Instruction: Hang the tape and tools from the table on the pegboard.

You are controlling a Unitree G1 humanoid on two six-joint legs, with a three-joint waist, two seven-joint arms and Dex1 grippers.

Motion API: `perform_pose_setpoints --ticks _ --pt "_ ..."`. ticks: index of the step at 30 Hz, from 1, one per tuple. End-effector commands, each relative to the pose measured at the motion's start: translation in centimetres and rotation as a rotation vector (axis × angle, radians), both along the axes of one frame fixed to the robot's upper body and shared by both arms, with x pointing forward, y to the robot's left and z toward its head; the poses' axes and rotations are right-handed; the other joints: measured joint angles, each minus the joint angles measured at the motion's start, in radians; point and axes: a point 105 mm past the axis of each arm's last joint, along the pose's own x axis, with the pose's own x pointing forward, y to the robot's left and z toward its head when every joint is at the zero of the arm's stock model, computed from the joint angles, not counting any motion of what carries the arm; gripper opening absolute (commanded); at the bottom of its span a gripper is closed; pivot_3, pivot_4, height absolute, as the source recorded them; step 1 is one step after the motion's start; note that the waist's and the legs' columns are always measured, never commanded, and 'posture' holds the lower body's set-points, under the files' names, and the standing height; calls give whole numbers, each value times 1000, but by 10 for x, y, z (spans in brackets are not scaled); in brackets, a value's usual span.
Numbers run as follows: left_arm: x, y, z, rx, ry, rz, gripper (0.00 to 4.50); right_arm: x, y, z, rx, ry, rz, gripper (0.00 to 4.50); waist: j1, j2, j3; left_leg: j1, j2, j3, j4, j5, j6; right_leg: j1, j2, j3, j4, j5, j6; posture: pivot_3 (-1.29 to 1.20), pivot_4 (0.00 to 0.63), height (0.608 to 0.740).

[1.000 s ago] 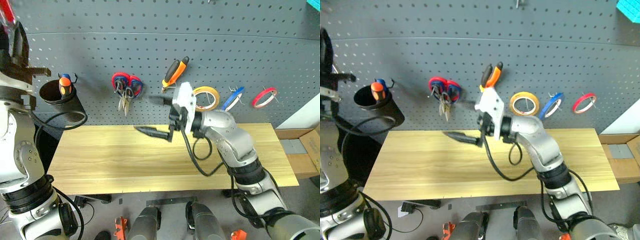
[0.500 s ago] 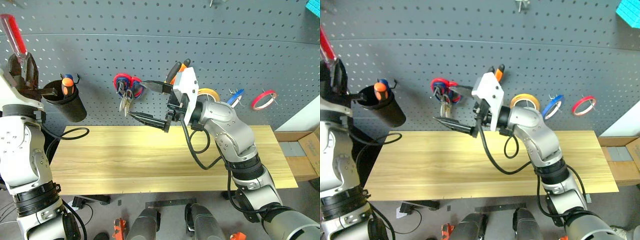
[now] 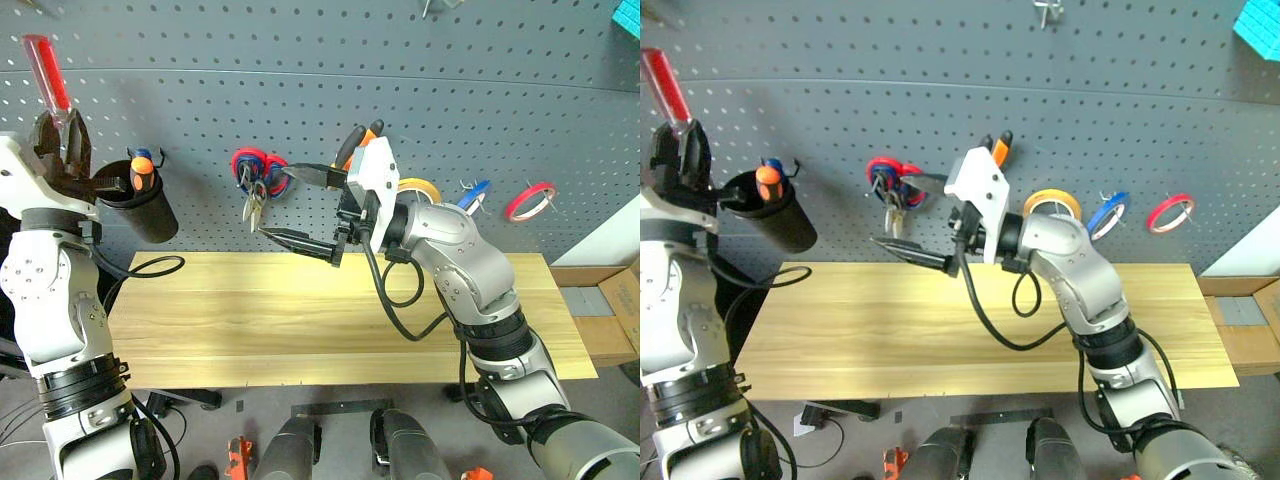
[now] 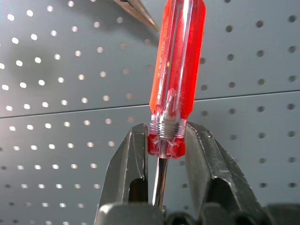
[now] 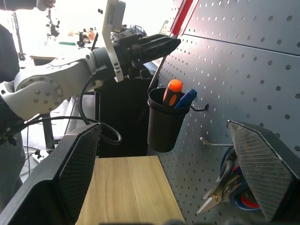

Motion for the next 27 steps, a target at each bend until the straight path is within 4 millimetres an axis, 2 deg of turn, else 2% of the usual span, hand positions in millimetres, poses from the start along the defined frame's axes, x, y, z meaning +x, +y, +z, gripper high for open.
perform_pose_setpoints --ticks 1,10,17,23,27 --pt "-11 -15 29 36 -89 -94 746 -8 1 7 12 -42 19 4500 0 0 0 0 0 0 0 0 0 0 0 0 0 0 0 42 168 740" --pt "-8 -21 25 38 -57 -141 746 -8 0 2 -7 -39 14 4500 -20 0 -1 0 1 1 0 0 0 -1 1 0 0 0 0 30 173 740" --pt "2 1 4 -51 42 -43 746 -8 -1 1 -12 -38 11 4500 -25 0 -1 0 1 1 0 0 0 -1 1 0 0 0 0 27 175 740" --pt "2 8 1 -78 81 -18 746 -8 -1 1 -14 -35 13 4500 -25 0 -1 0 1 1 0 0 0 -1 1 0 0 0 0 32 175 740" --pt "3 8 -2 -77 113 -21 2093 -8 0 0 -15 -33 16 4500 -26 0 -1 0 1 1 0 0 0 -1 1 0 0 0 0 36 175 740"
